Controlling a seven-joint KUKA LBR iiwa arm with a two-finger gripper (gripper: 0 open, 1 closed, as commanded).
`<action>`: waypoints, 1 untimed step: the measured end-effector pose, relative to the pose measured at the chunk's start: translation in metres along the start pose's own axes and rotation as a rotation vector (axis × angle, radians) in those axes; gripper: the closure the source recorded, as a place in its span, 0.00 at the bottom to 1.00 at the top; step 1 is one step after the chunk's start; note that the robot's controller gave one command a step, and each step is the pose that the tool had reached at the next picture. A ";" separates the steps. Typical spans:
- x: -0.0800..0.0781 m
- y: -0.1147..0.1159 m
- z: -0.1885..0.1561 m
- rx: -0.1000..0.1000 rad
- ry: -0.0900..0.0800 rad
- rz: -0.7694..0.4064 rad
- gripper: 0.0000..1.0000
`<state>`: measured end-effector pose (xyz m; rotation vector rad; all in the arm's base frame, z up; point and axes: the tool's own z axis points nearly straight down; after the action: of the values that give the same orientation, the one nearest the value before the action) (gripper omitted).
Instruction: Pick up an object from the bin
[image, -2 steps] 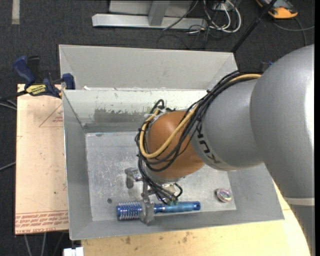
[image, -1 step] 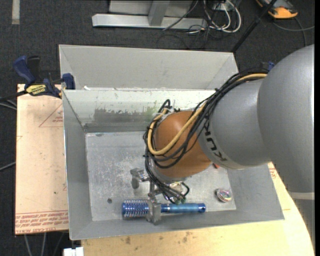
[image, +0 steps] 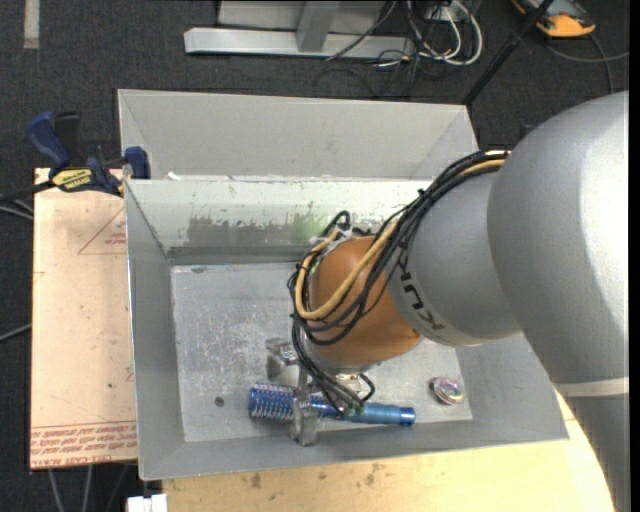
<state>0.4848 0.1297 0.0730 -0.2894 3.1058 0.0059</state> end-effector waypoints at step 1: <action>-0.002 0.000 0.000 -0.002 -0.005 0.002 0.00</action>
Offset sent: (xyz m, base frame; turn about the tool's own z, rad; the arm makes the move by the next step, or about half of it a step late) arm 0.0000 0.0000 0.0000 0.0000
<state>0.4864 0.1301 0.0735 -0.2853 3.1017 0.0091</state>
